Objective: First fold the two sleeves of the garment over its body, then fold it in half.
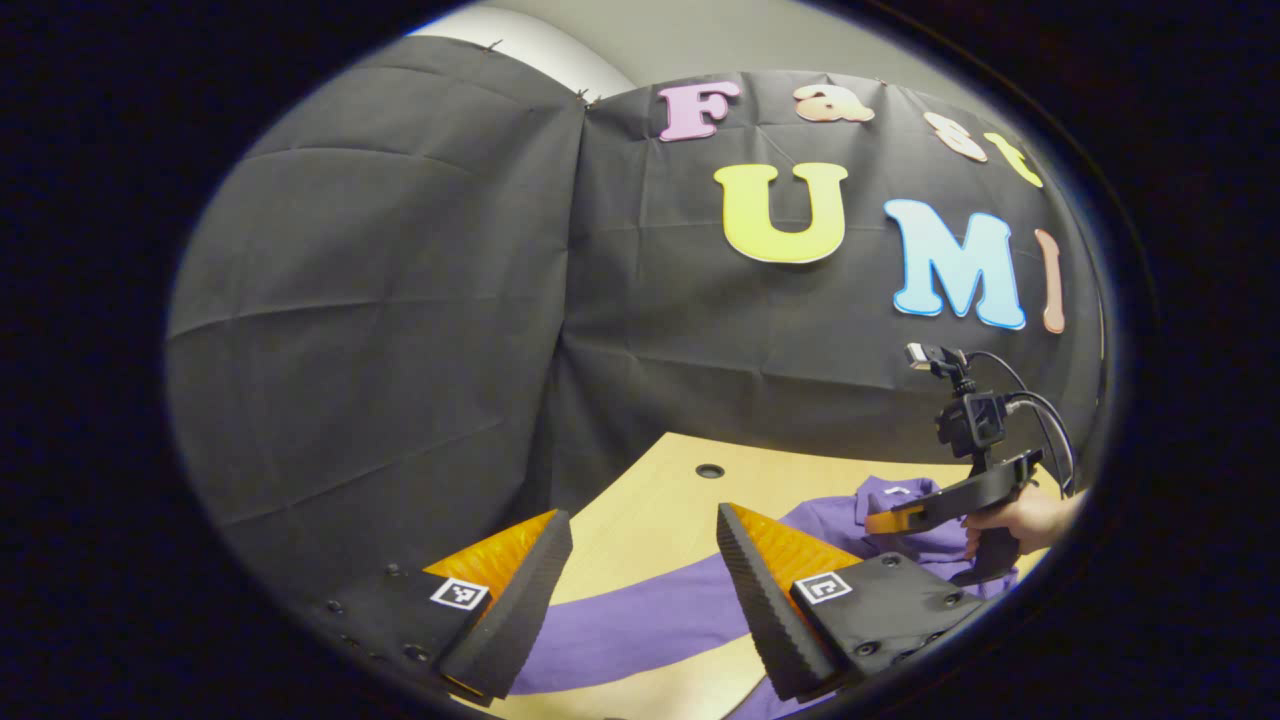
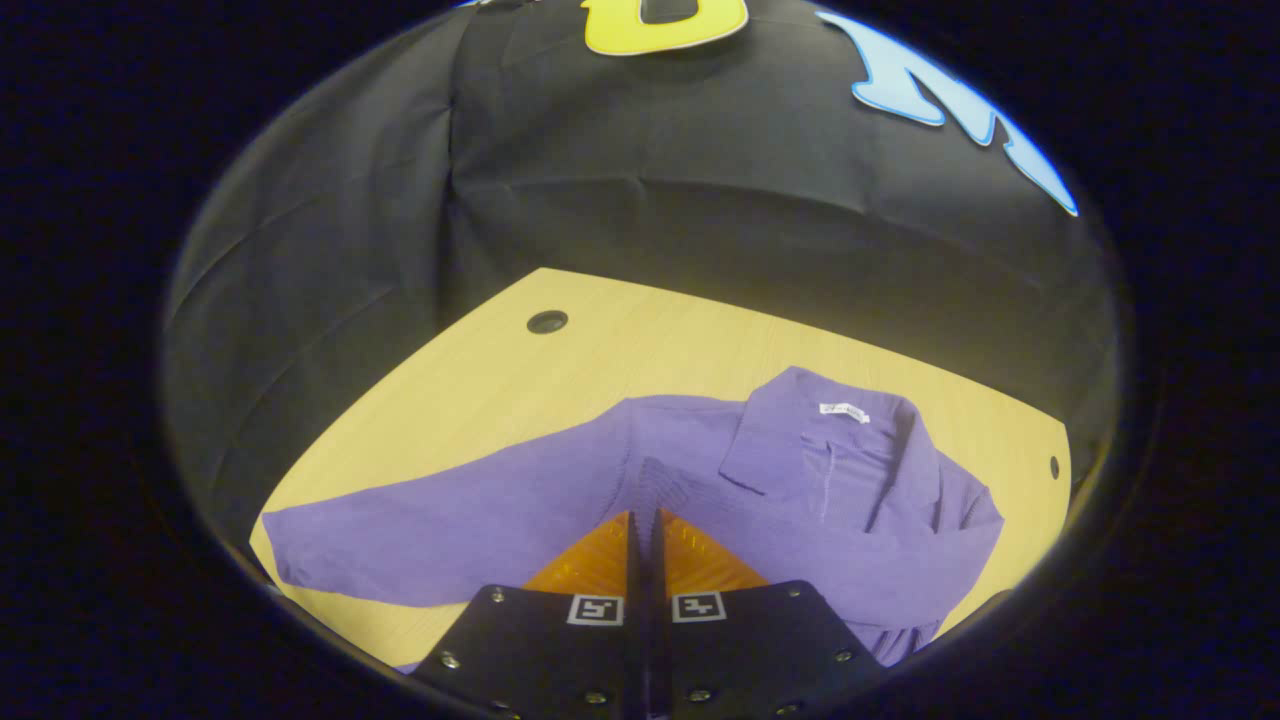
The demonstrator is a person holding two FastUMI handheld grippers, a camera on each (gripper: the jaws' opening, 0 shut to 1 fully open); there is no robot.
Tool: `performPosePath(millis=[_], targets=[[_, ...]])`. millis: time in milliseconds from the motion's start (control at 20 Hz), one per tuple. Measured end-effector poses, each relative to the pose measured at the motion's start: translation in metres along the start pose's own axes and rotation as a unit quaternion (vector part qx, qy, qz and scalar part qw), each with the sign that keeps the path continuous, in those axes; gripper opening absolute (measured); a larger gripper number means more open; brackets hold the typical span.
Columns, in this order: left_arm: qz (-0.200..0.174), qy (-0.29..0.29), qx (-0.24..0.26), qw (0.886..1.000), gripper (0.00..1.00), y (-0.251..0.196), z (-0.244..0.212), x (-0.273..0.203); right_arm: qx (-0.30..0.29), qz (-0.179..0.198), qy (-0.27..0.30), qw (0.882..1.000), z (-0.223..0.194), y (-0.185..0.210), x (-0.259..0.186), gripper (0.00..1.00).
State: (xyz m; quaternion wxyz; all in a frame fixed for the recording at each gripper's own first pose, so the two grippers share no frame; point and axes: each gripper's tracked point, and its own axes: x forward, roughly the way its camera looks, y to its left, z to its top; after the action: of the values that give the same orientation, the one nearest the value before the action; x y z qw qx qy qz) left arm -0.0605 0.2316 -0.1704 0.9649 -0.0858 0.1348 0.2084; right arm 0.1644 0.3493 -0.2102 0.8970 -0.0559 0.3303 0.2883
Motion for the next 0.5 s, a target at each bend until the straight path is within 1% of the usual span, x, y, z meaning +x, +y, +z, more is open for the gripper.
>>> performPosePath(millis=[50, 150, 300, 400, 500], targets=[[0.003, 0.001, -0.002, 1.0, 0.96, 0.002, -0.001, -0.001, 0.001, 0.001, 0.005, 1.0, -0.004, 0.002, 0.005, 0.05], [0.007, 0.001, -0.003, 1.0, 0.96, 0.001, -0.004, -0.004, 0.004, 0.005, 0.012, 1.0, -0.008, 0.005, 0.004, 0.16], [0.012, 0.003, -0.001, 1.0, 0.96, 0.0, -0.008, -0.007, -0.002, 0.006, 0.0, 1.0, -0.002, 0.008, -0.003, 0.79], [0.017, 0.004, -0.002, 1.0, 0.96, 0.002, -0.011, -0.008, -0.003, 0.004, -0.016, 1.0, 0.005, 0.009, -0.012, 0.9], [0.025, 0.007, -0.003, 1.0, 0.95, 0.004, -0.016, -0.009, -0.002, 0.007, -0.036, 0.999, 0.015, 0.012, -0.027, 0.9]])
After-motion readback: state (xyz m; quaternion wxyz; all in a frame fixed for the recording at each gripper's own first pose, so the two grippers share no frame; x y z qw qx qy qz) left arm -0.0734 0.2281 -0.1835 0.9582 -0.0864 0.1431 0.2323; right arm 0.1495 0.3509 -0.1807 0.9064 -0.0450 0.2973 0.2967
